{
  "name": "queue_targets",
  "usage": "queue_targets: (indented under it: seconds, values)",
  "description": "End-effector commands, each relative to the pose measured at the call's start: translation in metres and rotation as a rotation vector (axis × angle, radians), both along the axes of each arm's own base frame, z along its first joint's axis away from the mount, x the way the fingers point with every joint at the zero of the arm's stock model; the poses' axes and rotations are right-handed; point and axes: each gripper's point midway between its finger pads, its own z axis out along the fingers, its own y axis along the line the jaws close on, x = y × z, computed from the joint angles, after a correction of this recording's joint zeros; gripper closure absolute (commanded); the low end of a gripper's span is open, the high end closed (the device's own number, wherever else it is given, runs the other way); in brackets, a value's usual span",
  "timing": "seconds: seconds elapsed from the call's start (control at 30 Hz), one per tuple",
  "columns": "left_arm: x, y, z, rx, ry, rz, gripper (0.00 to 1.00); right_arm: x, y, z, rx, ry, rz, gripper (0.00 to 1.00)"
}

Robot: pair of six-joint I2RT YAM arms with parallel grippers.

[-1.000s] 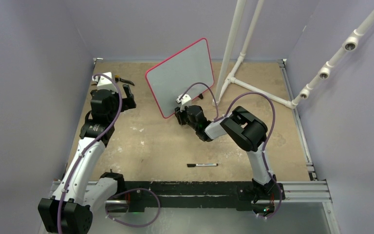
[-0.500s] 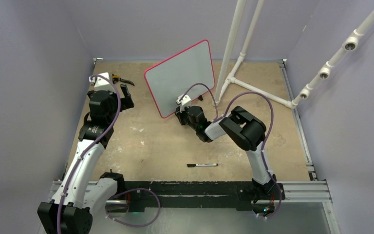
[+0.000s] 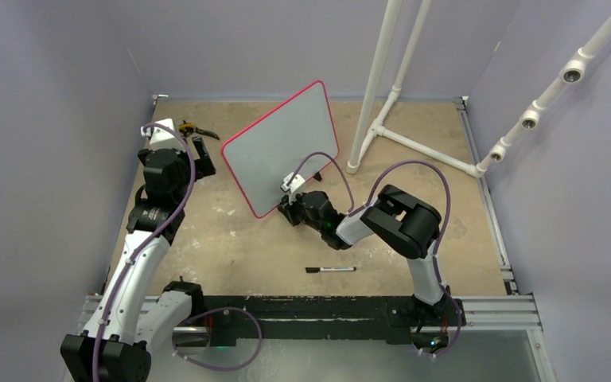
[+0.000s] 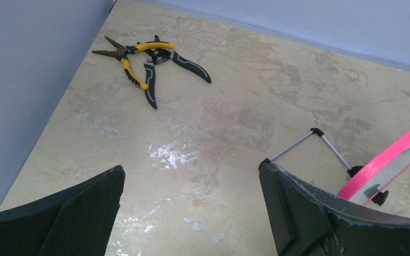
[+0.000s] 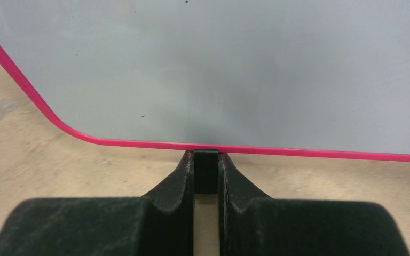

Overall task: Write a sentence on the whiteboard
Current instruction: Move the whiteboard to the center of the board.

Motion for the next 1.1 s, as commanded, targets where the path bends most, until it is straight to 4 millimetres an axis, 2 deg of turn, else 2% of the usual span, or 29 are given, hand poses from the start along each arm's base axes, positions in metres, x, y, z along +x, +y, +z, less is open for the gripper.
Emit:
queue_targets:
  seconds: [0.0,0.17,0.2,0.37,0.47,0.57,0.67,0.77,0.93,1.07]
  values:
    - [-0.001,0.005,0.009,-0.008,-0.040,0.027,0.04,-0.044,0.021,-0.006,0.012,0.084,0.112,1.00]
    - [-0.004,0.009,0.014,-0.004,-0.055,0.048,0.04,-0.063,0.025,-0.005,0.026,0.103,0.140,1.00]
    - [-0.005,0.011,0.016,-0.001,-0.060,0.056,0.04,-0.065,0.025,-0.003,0.030,0.103,0.143,0.96]
    - [-0.013,0.024,0.033,0.026,-0.119,0.117,0.05,-0.069,0.023,0.014,0.053,0.098,0.135,0.64]
    - [-0.021,0.028,0.058,0.042,-0.178,0.125,0.06,-0.069,0.015,0.034,0.079,0.082,0.111,0.50]
    - [-0.023,0.016,0.087,0.044,-0.228,0.059,0.10,-0.073,0.002,0.052,0.101,0.080,0.083,0.34]
    - [-0.023,-0.011,0.116,0.069,-0.271,-0.084,0.14,-0.083,-0.010,0.069,0.121,0.107,0.070,0.27]
    - [-0.019,-0.060,0.133,0.110,-0.264,-0.308,0.18,-0.086,-0.027,0.088,0.152,0.131,0.012,0.20]
    - [-0.022,-0.143,0.138,0.100,-0.226,-0.626,0.20,-0.082,-0.057,0.124,0.194,0.123,-0.072,0.02]
    - [-0.041,-0.203,0.130,0.077,-0.213,-0.852,0.20,-0.059,-0.102,0.139,0.293,0.181,-0.150,0.01]
